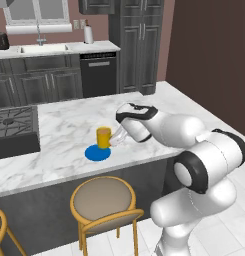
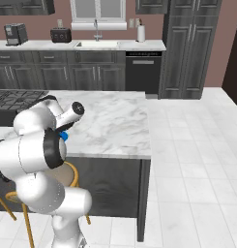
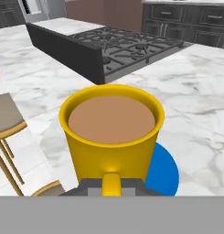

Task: Pick the cup of tea, navigate to the dining table, and place it on the saucer.

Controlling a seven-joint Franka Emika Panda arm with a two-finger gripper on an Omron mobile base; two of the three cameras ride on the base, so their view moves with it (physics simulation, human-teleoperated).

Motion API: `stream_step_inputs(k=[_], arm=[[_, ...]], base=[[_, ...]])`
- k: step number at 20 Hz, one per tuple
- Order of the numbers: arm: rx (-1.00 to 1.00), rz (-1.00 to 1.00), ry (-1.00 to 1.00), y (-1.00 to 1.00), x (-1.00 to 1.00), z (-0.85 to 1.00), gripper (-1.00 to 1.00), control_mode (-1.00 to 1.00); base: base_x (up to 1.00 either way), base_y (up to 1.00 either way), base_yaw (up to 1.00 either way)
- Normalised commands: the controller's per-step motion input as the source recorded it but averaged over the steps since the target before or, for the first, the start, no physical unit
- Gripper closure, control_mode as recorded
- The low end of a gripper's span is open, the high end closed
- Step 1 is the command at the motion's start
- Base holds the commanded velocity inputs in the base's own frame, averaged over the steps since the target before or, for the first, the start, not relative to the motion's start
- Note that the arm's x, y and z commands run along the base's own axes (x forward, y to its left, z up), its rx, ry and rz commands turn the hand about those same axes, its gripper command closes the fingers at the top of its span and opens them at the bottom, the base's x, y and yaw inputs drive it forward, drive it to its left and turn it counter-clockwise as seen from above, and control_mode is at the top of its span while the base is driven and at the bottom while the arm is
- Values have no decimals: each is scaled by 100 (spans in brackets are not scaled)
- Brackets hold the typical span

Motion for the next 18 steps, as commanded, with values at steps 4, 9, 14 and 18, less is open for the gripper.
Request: stream_step_inputs(k=[4,9,14,18], arm=[[0,0,2,7,0,-15,100,-100],[0,0,0,5,0,-27,100,-100],[0,0,0,2,0,-35,100,-100],[0,0,0,5,0,-19,100,-100]], base=[[0,0,0],[0,0,0],[0,0,0],[0,0,0]])
